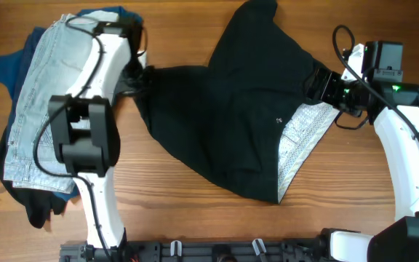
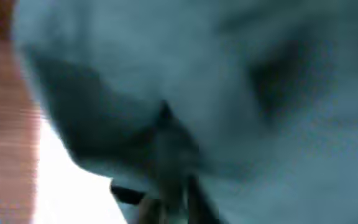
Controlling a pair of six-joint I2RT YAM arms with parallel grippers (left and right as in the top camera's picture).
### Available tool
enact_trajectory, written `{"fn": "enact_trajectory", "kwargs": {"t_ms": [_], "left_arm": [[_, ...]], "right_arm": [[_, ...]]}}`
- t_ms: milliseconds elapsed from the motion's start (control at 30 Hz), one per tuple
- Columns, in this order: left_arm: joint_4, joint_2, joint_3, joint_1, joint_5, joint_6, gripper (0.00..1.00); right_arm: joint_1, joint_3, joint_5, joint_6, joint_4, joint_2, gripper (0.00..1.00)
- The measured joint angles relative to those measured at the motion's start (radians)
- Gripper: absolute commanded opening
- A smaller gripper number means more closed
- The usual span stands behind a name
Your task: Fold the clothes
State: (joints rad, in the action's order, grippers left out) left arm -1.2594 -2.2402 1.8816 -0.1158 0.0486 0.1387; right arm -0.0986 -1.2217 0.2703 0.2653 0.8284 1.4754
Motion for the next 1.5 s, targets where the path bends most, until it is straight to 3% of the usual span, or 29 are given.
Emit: {"fn": "enact_trajectory", "kwargs": {"t_ms": [100, 200, 300, 600, 800, 967, 1200, 1267, 1367, 1500], "left_arm": [[0.006, 0.069, 0.0, -0.033, -0.015, -0.019, 0.7], [0.011, 0.106, 0.0, -0.003, -0.026, -0.027, 0.78], [0.048, 0.147, -0.002, 0.056, -0.033, -0.02, 0.78], [0.146, 0.409, -0.004, 0.082, 0.009, -0.006, 0.79], [0.145, 0.425, -0.003, 0.082, 0.013, -0.006, 0.79], [0.142, 0.425, -0.003, 0.082, 0.013, -0.006, 0.78], [0.138, 0.425, -0.003, 0.082, 0.013, -0.006, 0.78], [0.137, 0.425, -0.003, 0.082, 0.013, -0.006, 0.78], [0.134, 0.425, -0.003, 0.082, 0.013, -0.006, 0.78], [0.131, 0.425, -0.003, 0.082, 0.013, -0.006, 0.78]], "right_arm": [[0.0, 0.0, -0.008, 0.006, 0.078, 0.0, 1.0], [0.0, 0.0, -0.01, 0.01, 0.196, 0.0, 1.0], [0.01, 0.003, -0.01, 0.008, 0.238, 0.0, 1.0], [0.143, 0.282, -0.007, 0.071, -0.169, 0.038, 0.93], [0.159, 0.382, 0.018, 0.106, -0.406, 0.105, 0.82], [0.195, 0.385, 0.026, 0.139, -0.493, 0.169, 0.75], [0.2, 0.385, 0.029, 0.161, -0.538, 0.237, 0.38], [0.197, 0.385, 0.029, 0.167, -0.532, 0.241, 0.15], [0.17, 0.383, 0.036, 0.176, -0.481, 0.241, 0.04], [0.116, 0.383, 0.044, 0.18, -0.391, 0.174, 0.04]]}}
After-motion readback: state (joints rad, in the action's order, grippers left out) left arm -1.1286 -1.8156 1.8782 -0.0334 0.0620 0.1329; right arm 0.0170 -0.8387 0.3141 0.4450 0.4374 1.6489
